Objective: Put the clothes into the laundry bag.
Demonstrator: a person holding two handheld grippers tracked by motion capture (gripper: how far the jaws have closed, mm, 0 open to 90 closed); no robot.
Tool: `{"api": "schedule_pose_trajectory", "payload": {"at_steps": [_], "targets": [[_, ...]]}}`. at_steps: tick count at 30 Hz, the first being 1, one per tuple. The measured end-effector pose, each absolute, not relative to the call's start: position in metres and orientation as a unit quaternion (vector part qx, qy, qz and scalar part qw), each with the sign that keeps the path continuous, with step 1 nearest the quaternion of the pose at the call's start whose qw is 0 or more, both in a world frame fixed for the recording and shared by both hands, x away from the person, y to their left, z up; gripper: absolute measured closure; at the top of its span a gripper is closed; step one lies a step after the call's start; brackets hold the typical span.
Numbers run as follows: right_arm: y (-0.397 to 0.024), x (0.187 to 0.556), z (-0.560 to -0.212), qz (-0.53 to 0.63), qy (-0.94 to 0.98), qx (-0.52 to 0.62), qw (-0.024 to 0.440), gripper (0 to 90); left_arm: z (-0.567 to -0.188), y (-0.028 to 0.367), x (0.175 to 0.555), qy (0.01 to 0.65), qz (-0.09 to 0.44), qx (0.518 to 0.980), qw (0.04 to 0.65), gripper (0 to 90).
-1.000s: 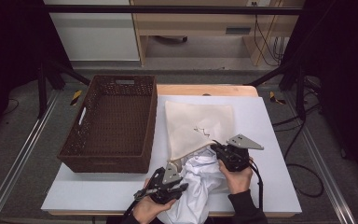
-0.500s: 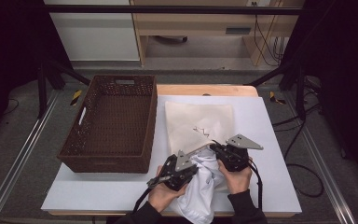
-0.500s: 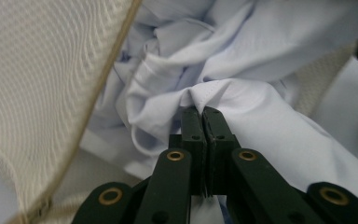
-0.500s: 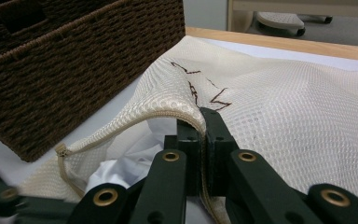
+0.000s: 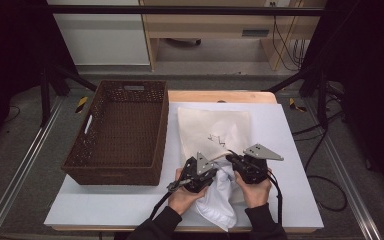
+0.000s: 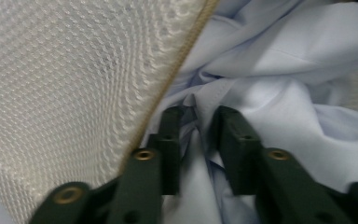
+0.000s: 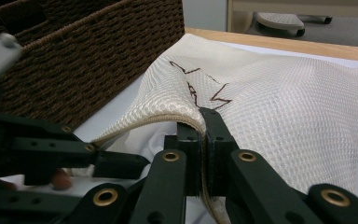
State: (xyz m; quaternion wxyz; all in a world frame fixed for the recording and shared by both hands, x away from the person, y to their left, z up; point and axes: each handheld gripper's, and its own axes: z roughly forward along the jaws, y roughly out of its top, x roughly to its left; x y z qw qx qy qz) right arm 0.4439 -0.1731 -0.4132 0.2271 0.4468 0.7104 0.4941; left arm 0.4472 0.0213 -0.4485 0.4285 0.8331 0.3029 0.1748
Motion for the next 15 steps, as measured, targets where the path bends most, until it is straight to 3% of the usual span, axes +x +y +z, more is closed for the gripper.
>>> {"api": "schedule_pose_trajectory", "payload": {"at_steps": [2, 7, 15], "targets": [[-0.173, 0.444, -0.413, 0.494, 0.71, 0.447, 0.228, 87.7, -0.441, 0.027, 0.441, 0.294, 0.163, 0.836, 0.433, 53.4], [-0.175, 0.443, -0.412, 0.494, 0.709, 0.448, 0.229, 87.7, -0.425, 0.043, 0.421, 0.275, 0.154, 0.844, 0.435, 38.8], [-0.175, 0.443, -0.413, 0.492, 0.71, 0.449, 0.229, 87.7, -0.443, 0.063, 0.41, 0.288, 0.128, 0.857, 0.409, 29.4]]}}
